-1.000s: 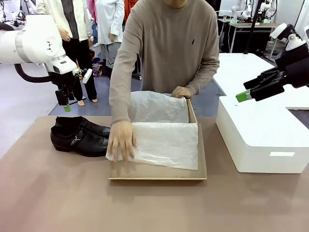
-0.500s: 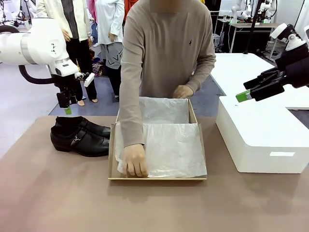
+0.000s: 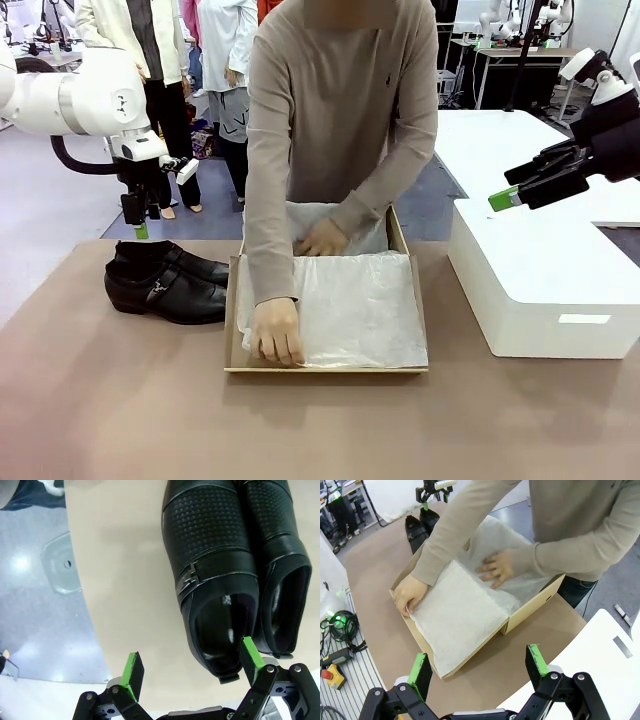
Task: Pack the shoes into the box.
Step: Place one shoe of the Shoes into the Shoes Box.
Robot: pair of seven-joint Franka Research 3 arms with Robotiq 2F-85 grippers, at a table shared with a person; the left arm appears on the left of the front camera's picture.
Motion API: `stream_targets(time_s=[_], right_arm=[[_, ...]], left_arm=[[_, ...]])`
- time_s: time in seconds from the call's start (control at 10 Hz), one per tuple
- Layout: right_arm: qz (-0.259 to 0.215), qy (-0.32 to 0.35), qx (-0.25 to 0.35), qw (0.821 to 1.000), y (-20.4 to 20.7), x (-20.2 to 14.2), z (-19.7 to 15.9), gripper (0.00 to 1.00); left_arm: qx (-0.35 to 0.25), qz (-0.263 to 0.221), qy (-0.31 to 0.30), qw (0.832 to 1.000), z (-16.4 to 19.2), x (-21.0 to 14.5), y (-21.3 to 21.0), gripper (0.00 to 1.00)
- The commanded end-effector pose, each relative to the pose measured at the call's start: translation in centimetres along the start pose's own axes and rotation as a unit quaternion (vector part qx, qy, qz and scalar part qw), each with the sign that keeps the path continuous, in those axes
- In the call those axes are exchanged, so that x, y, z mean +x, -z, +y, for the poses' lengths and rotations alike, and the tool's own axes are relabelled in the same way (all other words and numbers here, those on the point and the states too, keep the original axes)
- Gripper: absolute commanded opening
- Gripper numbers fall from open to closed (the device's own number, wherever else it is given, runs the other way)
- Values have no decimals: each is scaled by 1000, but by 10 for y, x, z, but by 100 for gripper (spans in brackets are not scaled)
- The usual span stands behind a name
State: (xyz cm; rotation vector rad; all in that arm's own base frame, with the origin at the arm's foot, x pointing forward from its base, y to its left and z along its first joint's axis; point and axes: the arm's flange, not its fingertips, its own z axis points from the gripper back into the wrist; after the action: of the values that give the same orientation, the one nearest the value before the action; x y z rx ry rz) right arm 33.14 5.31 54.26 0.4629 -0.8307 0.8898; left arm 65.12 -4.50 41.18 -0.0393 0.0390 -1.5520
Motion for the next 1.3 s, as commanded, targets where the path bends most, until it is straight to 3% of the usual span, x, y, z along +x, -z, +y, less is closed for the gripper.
stream_targets(time_s=[0.0,1.2], right_arm=[[-6,-7,5,1000,2,0,-2,100],[-6,-7,5,1000,2,0,-2,100]], left_arm=[[-7,4,-9,1000,9,-2,0,100],[-62,-17,-45,997,21,-3,33,100]])
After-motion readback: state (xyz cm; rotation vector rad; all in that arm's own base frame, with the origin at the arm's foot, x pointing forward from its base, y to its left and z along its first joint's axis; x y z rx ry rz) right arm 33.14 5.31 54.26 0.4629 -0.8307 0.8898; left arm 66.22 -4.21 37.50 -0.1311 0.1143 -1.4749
